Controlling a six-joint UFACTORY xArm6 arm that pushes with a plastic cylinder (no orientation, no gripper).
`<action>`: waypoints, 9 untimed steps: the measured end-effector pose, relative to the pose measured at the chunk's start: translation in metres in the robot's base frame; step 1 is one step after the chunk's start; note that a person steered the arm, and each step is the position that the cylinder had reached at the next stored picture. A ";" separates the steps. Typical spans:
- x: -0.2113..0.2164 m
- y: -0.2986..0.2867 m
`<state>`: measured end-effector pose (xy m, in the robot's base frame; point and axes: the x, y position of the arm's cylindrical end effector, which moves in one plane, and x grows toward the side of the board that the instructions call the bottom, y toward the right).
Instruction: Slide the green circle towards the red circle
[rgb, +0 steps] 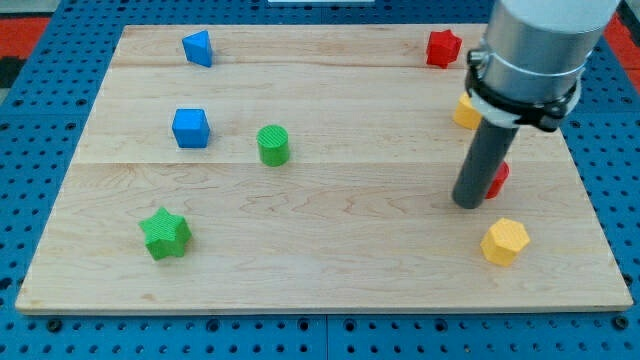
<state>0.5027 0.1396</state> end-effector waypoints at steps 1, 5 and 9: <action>0.004 -0.071; -0.058 -0.272; -0.063 -0.182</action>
<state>0.4399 -0.0423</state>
